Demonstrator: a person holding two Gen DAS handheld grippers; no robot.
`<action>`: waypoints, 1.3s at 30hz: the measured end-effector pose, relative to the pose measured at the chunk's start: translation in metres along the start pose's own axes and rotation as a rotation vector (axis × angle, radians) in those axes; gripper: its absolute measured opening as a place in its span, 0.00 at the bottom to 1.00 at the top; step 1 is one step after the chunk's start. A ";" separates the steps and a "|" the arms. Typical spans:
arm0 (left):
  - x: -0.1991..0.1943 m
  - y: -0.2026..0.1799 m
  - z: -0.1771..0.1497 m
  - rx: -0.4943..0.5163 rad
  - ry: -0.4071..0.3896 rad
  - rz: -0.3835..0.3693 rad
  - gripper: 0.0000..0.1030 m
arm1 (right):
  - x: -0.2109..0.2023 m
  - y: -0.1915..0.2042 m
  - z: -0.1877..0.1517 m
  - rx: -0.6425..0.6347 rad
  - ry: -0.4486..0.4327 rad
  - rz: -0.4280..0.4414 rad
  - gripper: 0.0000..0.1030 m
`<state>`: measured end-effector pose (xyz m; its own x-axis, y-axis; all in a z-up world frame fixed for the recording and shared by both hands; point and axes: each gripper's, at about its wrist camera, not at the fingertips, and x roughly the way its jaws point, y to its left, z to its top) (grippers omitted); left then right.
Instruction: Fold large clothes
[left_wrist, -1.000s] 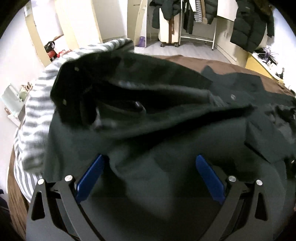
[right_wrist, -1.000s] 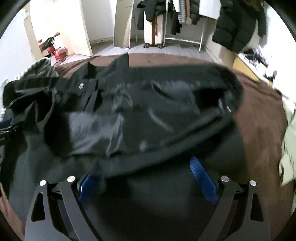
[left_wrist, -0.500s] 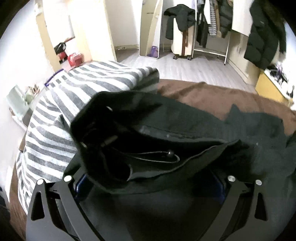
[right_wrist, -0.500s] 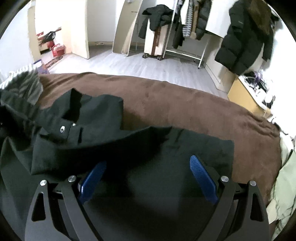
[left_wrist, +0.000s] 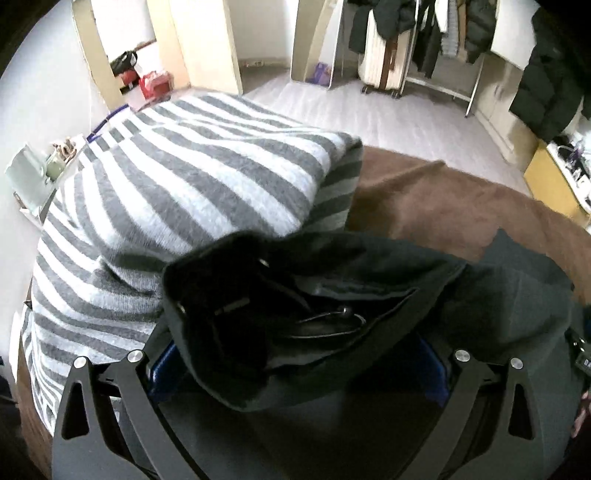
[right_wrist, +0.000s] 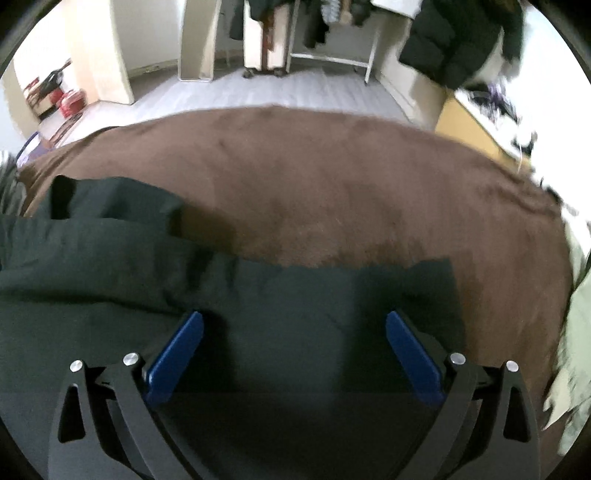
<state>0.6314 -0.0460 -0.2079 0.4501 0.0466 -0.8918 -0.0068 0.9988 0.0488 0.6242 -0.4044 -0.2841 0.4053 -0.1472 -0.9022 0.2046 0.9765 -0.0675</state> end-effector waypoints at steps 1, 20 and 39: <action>0.002 -0.004 0.000 0.005 0.012 0.008 0.94 | 0.003 -0.005 -0.002 0.020 0.004 0.010 0.94; -0.067 0.011 0.017 0.007 -0.053 -0.021 0.94 | -0.096 -0.020 -0.051 -0.027 -0.207 0.082 0.94; -0.142 -0.098 -0.146 0.317 -0.165 -0.079 0.94 | -0.183 -0.009 -0.183 -0.026 -0.199 0.182 0.94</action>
<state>0.4377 -0.1477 -0.1512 0.5767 -0.0598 -0.8148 0.2994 0.9434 0.1427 0.3853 -0.3577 -0.1965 0.6013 0.0057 -0.7990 0.0904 0.9931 0.0751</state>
